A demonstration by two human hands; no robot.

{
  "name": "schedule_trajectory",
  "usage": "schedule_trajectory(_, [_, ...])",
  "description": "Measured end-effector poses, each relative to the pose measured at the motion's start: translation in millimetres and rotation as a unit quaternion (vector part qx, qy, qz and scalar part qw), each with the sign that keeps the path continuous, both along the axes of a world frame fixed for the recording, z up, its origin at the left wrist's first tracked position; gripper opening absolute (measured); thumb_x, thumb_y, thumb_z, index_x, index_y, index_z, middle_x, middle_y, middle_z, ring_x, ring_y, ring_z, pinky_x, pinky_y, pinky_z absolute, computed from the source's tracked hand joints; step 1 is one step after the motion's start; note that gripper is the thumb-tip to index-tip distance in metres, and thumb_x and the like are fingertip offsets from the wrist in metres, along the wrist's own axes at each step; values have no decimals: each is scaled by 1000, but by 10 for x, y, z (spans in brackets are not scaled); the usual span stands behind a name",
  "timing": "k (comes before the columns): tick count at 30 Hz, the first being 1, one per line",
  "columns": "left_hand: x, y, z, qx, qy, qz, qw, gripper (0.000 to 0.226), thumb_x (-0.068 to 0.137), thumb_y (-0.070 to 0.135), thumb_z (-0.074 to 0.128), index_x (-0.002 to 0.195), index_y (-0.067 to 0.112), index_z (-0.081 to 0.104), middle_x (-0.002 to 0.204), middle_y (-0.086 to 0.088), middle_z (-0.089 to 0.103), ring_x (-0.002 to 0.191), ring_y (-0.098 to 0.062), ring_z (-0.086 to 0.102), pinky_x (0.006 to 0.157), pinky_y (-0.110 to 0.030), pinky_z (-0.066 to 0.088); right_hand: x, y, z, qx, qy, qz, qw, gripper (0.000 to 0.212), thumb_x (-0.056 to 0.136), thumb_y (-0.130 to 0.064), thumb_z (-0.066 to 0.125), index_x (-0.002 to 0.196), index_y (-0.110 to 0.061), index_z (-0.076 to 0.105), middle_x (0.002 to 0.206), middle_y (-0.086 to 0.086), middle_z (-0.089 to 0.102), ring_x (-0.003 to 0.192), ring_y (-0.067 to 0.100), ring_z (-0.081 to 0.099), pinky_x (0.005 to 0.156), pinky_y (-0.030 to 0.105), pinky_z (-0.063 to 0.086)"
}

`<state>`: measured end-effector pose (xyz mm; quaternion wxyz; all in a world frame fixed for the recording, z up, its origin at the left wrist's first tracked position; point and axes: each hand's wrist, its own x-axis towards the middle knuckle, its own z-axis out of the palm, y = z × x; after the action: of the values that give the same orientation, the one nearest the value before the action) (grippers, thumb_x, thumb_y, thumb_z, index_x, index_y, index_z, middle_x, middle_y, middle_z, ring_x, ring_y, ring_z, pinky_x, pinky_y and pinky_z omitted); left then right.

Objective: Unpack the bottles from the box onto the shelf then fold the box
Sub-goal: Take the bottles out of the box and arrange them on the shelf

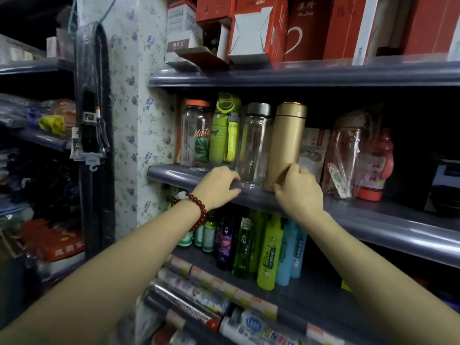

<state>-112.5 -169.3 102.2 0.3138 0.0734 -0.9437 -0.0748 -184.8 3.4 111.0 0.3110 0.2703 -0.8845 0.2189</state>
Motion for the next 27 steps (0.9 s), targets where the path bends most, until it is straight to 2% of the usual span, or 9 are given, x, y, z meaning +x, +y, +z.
schedule_trajectory(3, [159, -105, -109, -5, 6, 3, 1000, 35, 88, 30, 61, 118, 13, 63, 114, -10, 62, 108, -25, 57, 92, -32, 43, 193, -54, -52, 41, 61, 34, 997, 28, 90, -24, 55, 109, -5, 52, 111, 17, 57, 100, 39, 55, 70, 38, 42])
schedule_trajectory(6, [358, -251, -274, 18, 2, 14, 1000, 34, 86, 29, 63, 115, 12, 64, 113, -9, 65, 106, -23, 60, 90, -31, 44, 403, -198, -142, 58, 57, 106, 991, 24, 90, -24, 54, 107, -7, 54, 107, 13, 56, 99, 35, 55, 66, 34, 38])
schedule_trajectory(10, [690, -445, -623, 62, -19, 47, 997, 33, 86, 30, 64, 114, 11, 65, 110, -7, 66, 103, -22, 61, 91, -31, 47, 617, -487, -397, 74, 6, 193, 978, 30, 89, -26, 58, 114, -10, 57, 111, 11, 57, 106, 31, 55, 78, 38, 49])
schedule_trajectory(14, [1118, -734, -1138, 103, -61, 102, 988, 30, 85, 29, 64, 110, 12, 66, 105, -11, 68, 100, -27, 62, 86, -32, 48, 768, -908, -889, 104, -78, 245, 961, 33, 86, -26, 59, 114, -9, 59, 112, 15, 59, 106, 34, 57, 84, 40, 50])
schedule_trajectory(17, [1515, -921, -1495, 137, -86, 151, 975, 30, 85, 28, 63, 110, 12, 67, 105, -11, 68, 100, -26, 63, 86, -32, 50, 867, -1263, -1312, 156, -133, 286, 936, 35, 85, -29, 59, 115, -10, 59, 116, 17, 61, 109, 35, 57, 85, 39, 50])
schedule_trajectory(21, [2028, -1129, -1948, 182, -125, 231, 948, 26, 89, 27, 59, 109, 12, 64, 103, -9, 61, 99, -26, 59, 78, -29, 43, 1061, -1701, -1811, 205, -174, 351, 897, 39, 87, -25, 56, 123, -9, 57, 117, 14, 63, 107, 33, 59, 76, 35, 47])
schedule_trajectory(24, [2409, -1191, -2302, 200, -150, 290, 924, 22, 89, 28, 59, 98, 8, 64, 89, -5, 58, 90, -25, 60, 70, -29, 42, 1231, -1983, -2199, 242, -193, 403, 861, 34, 87, -26, 56, 115, -8, 60, 111, 15, 65, 105, 33, 60, 80, 37, 50])
schedule_trajectory(27, [2798, -1214, -2738, 228, -171, 348, 893, 24, 90, 28, 57, 98, 7, 65, 93, -9, 64, 88, -27, 61, 69, -30, 43, 1425, -2207, -2630, 277, -216, 438, 828, 32, 87, -24, 57, 113, -4, 63, 112, 17, 64, 107, 34, 59, 84, 36, 48])
